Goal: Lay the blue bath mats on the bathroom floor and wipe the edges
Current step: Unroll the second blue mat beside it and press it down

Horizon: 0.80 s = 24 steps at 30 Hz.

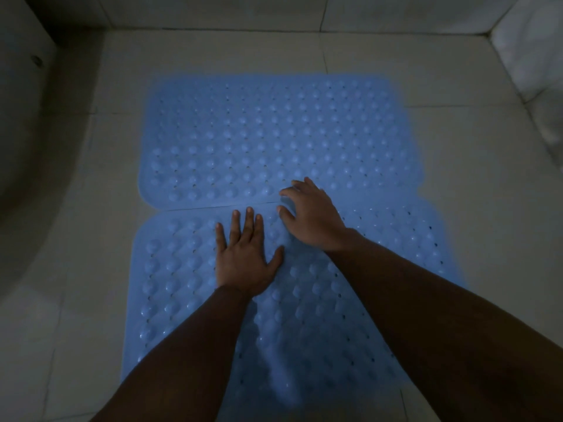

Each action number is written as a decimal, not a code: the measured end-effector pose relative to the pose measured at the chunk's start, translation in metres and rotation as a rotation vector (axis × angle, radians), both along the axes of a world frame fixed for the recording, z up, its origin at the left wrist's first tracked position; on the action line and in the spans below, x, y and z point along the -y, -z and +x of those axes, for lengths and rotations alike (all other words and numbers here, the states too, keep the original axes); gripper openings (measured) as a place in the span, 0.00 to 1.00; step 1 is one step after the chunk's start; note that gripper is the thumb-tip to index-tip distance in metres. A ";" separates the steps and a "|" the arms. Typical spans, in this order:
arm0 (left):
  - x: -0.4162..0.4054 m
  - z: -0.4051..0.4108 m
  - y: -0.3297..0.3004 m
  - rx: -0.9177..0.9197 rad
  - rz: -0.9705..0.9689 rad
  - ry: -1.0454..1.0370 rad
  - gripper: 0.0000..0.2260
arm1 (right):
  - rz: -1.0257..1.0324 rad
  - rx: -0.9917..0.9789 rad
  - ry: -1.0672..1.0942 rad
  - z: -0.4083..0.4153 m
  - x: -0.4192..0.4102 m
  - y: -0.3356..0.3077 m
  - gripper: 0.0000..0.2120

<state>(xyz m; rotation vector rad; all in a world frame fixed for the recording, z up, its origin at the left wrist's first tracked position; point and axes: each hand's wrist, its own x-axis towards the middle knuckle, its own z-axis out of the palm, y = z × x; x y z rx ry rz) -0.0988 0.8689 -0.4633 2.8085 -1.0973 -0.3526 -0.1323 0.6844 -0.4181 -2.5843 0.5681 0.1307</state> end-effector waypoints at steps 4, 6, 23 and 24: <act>0.005 0.008 -0.018 -0.012 -0.094 -0.082 0.31 | -0.075 -0.171 0.001 -0.002 -0.008 -0.005 0.25; 0.008 0.014 -0.024 0.015 -0.171 -0.125 0.27 | -0.095 -0.214 -0.009 -0.014 -0.018 0.000 0.28; 0.006 0.017 -0.008 0.094 -0.027 -0.018 0.26 | -0.349 -0.090 -0.045 -0.051 -0.043 0.059 0.40; 0.005 0.014 -0.009 0.088 -0.030 -0.029 0.26 | -0.343 -0.100 -0.045 -0.052 -0.044 0.058 0.40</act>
